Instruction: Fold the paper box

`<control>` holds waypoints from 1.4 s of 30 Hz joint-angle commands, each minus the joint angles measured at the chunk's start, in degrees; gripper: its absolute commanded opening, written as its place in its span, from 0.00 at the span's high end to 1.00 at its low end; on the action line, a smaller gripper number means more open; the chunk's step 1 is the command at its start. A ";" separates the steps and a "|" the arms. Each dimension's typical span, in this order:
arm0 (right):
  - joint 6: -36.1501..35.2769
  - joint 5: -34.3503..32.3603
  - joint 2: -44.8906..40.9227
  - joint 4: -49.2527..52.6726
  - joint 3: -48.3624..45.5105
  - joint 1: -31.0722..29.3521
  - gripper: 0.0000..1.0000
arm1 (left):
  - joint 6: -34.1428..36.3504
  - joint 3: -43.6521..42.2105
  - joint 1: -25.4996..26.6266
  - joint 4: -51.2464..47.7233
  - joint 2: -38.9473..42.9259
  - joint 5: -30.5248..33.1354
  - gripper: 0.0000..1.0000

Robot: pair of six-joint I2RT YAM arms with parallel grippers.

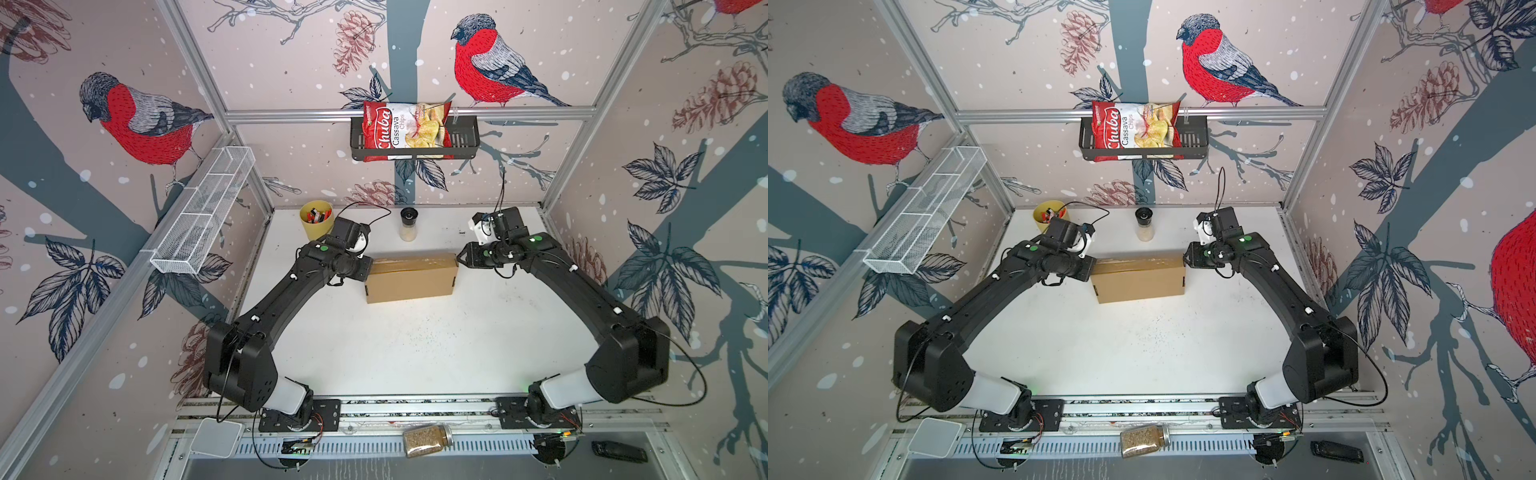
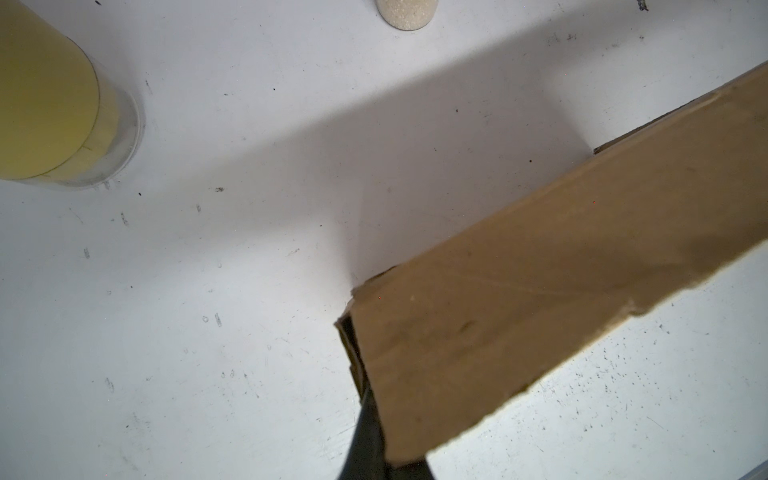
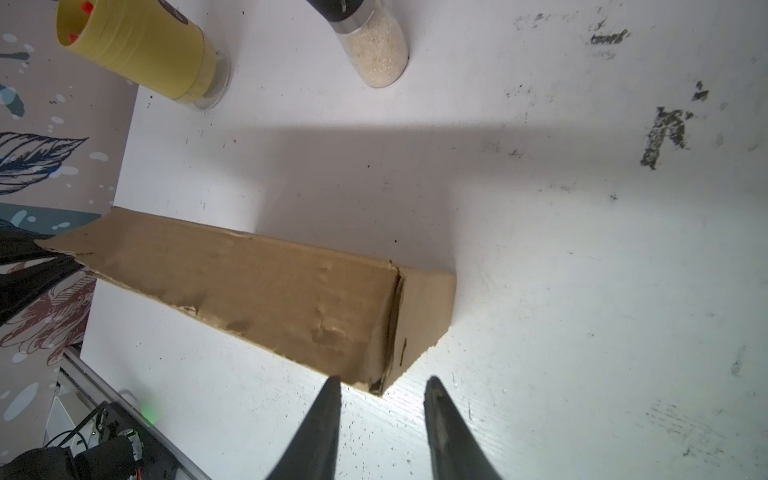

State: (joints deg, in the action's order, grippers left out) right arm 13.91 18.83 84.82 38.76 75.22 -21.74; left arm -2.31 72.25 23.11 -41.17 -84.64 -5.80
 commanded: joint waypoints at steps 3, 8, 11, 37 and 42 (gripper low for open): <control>1.24 1.21 1.81 -1.64 1.20 -1.19 0.61 | 0.65 -0.24 0.00 -6.56 -0.27 -1.22 1.00; 1.25 1.29 1.93 -2.59 -0.85 -1.22 0.62 | 0.46 -0.24 0.00 -6.40 -0.09 -1.49 1.00; 1.55 1.95 2.20 -2.94 -1.68 -1.24 0.62 | 0.29 -0.10 0.00 -6.39 0.00 -1.82 0.98; 1.75 3.03 2.64 -4.57 -3.09 -0.39 0.66 | -12.80 -4.61 -1.44 8.22 14.94 -9.75 0.48; 1.86 3.14 2.47 -4.92 -3.48 -0.30 0.66 | -22.28 -7.61 -2.40 13.98 16.69 -8.24 0.38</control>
State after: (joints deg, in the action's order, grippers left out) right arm 15.33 21.39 87.31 33.04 72.07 -22.11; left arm -17.50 65.80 21.26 -33.41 -68.51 -14.81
